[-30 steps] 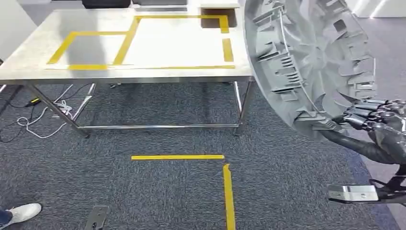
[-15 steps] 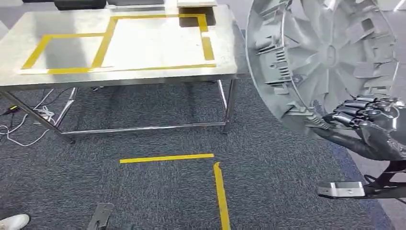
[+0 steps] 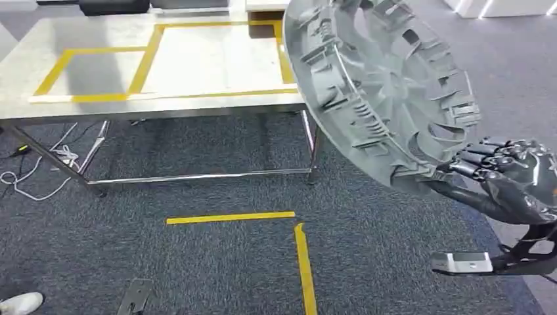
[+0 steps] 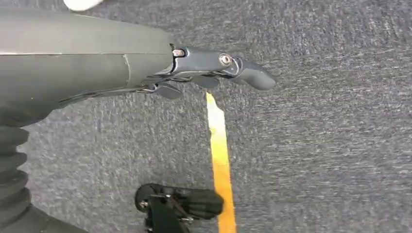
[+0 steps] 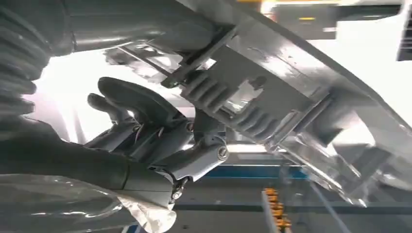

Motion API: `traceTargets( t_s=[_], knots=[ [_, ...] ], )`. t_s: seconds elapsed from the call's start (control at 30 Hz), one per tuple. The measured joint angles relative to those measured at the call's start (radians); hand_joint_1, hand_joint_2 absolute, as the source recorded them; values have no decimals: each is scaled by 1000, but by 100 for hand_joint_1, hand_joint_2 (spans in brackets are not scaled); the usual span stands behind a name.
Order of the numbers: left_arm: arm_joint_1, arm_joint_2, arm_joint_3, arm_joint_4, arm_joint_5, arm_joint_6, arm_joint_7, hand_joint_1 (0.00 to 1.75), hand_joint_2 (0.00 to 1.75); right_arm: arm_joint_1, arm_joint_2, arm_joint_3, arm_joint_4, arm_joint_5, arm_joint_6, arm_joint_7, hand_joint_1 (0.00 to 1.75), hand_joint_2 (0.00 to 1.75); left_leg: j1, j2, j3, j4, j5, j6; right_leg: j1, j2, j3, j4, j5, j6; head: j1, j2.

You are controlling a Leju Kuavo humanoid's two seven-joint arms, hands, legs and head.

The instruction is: Take the parts from the cabinet and place them on the table.

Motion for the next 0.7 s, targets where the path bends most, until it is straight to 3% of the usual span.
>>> traceTargets(
  t_s=[0.03,0.07,0.1,0.13,0.2,0.23,0.27,0.33,0.37,0.4,0.43,0.5,0.57,0.6,0.63,0.7],
  knots=[
    [0,0,0,0,1,4,0,0,175,3,0,1,0,8,-3,-1,175,175,2,1,1,-1,1,-4,2,2,-1,1,0,-7,0,0],
    [-1,0,0,0,1,7,0,0,175,2,0,0,0,16,-3,0,175,175,4,1,-1,4,-11,-12,-1,1,3,-4,3,-18,0,0],
    [-2,0,0,0,1,10,0,0,175,2,-2,0,0,20,-3,1,175,175,5,1,-7,29,-30,-15,-1,1,5,-4,1,-21,-3,0],
    [-2,0,0,0,1,13,0,0,175,3,-2,0,0,21,-3,2,175,175,4,0,-32,89,-65,-17,0,-3,7,-4,0,-28,-5,0],
    [0,-1,0,0,1,15,0,0,175,6,-2,1,0,20,-3,2,175,175,4,0,-111,256,-136,-18,4,-7,7,-4,-1,-34,-6,0],
    [2,-2,0,0,1,15,0,0,175,8,-2,2,0,21,-3,2,175,175,4,0,-135,305,-148,-17,7,-8,8,-4,-2,-36,-6,0],
    [4,-2,0,0,1,16,3,0,175,12,-2,2,0,21,-3,2,175,175,4,0,-141,311,-136,-15,10,-10,10,-4,-3,-37,-6,0],
    [4,-2,0,0,1,18,5,0,175,15,-2,2,0,20,-3,2,175,175,1,1,-94,203,-57,-4,14,-17,14,-3,-4,-38,-6,0],
    [4,-2,0,0,1,19,5,0,175,15,-2,2,0,20,-3,2,175,175,-3,9,-51,110,-10,6,16,-21,17,-3,-5,-37,-7,0],
    [3,0,0,0,1,20,5,0,175,15,-2,2,0,20,-3,2,175,175,-10,36,-20,39,15,18,16,-24,18,-3,-6,-37,-6,0],
    [0,1,0,0,1,20,5,0,175,16,-2,2,0,20,-3,2,175,175,-18,57,-10,10,2,22,25,-29,15,1,-9,-33,-6,0],
    [-2,0,0,0,1,20,5,0,175,18,-3,2,0,20,-3,2,175,175,-20,42,-16,8,4,21,20,-43,12,-2,-5,-24,-6,0],
    [0,-2,0,0,1,20,5,0,175,18,-6,1,0,20,-3,2,175,175,-14,27,-9,-7,16,30,22,-57,14,-3,-10,-13,-6,0],
    [1,-4,0,0,1,21,5,0,175,19,-8,1,0,20,-3,2,175,175,-10,20,-6,-13,20,33,18,-38,4,11,-24,-8,-3,0],
    [-2,-3,0,0,2,21,5,0,175,18,-10,0,0,19,-3,2,175,175,-8,15,-6,-14,23,37,16,-19,-15,57,-56,-3,1,0],
    [-2,-3,0,0,3,21,5,0,175,22,-11,1,0,19,-3,2,175,175,-7,0,-9,-13,25,39,11,-7,-87,217,-129,6,0,0]
  ],
)
